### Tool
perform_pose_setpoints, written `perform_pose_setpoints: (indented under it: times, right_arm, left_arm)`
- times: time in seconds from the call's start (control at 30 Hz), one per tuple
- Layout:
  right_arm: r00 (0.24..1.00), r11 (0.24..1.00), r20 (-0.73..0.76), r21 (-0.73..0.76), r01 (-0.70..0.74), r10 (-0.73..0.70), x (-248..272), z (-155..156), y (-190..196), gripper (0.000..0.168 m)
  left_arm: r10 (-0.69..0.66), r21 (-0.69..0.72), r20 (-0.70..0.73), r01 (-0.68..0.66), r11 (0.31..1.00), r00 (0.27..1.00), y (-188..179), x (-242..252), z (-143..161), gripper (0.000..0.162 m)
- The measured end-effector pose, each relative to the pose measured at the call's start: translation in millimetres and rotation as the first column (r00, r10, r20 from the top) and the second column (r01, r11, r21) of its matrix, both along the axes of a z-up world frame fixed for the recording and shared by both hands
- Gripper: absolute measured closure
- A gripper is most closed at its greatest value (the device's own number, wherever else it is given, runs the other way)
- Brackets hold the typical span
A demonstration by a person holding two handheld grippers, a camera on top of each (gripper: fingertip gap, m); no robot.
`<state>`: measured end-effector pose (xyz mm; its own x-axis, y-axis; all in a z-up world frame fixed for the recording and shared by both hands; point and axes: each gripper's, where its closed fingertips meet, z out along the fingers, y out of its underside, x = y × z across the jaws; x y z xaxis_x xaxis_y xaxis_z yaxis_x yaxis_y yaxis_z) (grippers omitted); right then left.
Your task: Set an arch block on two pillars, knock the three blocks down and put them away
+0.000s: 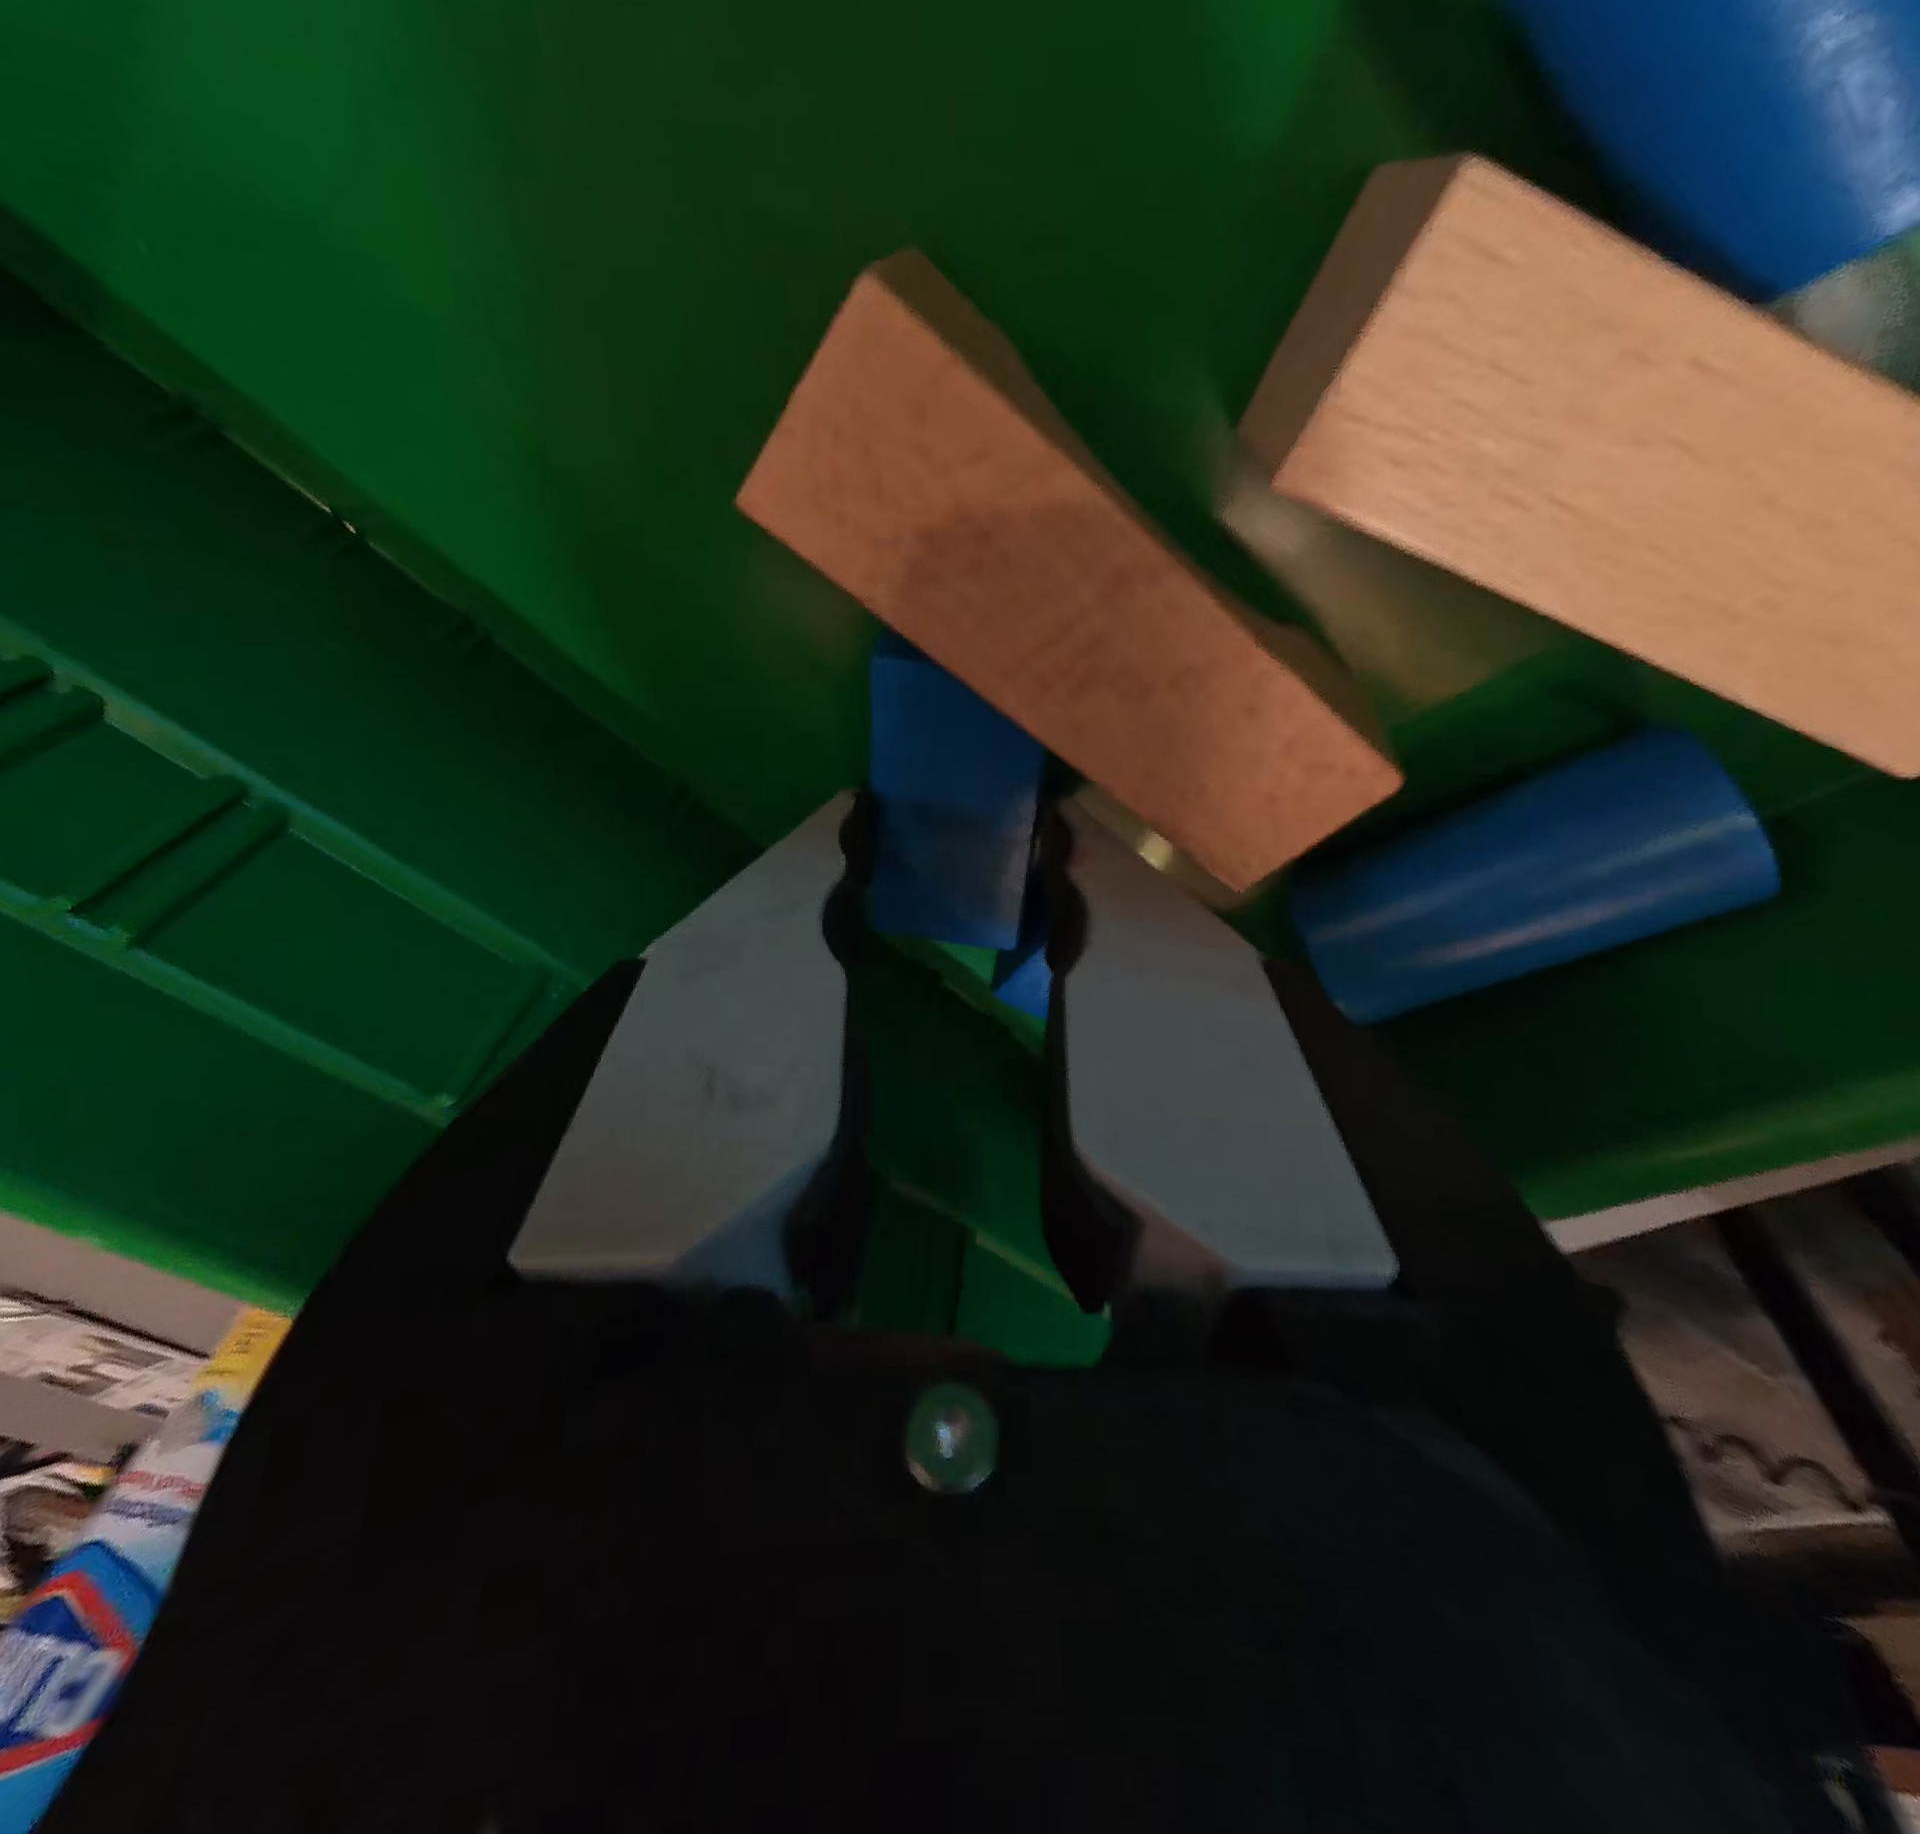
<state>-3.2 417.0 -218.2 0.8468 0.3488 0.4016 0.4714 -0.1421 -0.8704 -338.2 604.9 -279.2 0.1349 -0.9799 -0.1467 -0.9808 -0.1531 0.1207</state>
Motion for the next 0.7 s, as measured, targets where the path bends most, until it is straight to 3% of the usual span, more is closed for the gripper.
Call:
perform_pose_setpoints:
  times: [0.07,0.17,0.27,0.33,0.4,0.47,0.5,0.6,0.7]
  right_arm:
    - [1.000,1.000,-0.008,-0.004,-0.003,0.003,0,0,0,0.118]
    - [1.000,1.000,-0.019,-0.005,-0.003,0.003,0,1,0,0.118]
    - [0.999,1.000,-0.045,-0.009,-0.014,0.013,0,2,-1,0.117]
    - [0.995,0.998,-0.084,-0.015,-0.062,0.060,-8,5,-3,0.115]
    - [0.974,0.986,-0.157,-0.006,-0.168,0.165,-24,13,-10,0.115]
    - [0.939,0.958,-0.197,0.002,-0.287,0.282,-37,20,-22,0.128]
    - [0.943,0.960,-0.184,0.008,-0.280,0.277,-32,21,-22,0.138]
    - [0.962,0.985,-0.214,0.026,-0.170,0.172,-4,26,-12,0.133]
    - [0.964,0.984,-0.200,0.021,-0.176,0.176,-2,22,-14,0.128]
  left_arm:
    - [-0.023,0.121,0.042,0.018,0.993,0.999,15,5,8,0.132]
    - [0.031,0.353,0.249,-0.121,0.928,0.968,46,19,48,0.131]
    - [0.026,0.356,0.541,-0.256,0.899,0.840,35,45,95,0.132]
    - [-0.049,0.289,0.731,-0.243,0.926,0.681,3,83,129,0.133]
    - [-0.135,0.195,0.889,-0.096,0.976,0.438,-56,134,162,0.132]
    - [-0.135,0.127,0.962,0.051,0.991,0.236,-114,176,184,0.133]
    - [-0.129,0.113,0.977,0.100,0.989,0.167,-138,193,188,0.133]
    - [-0.160,0.145,0.985,0.201,0.969,0.061,-190,238,179,0.133]
    - [-0.193,0.168,0.978,0.251,0.953,0.079,-215,257,150,0.133]
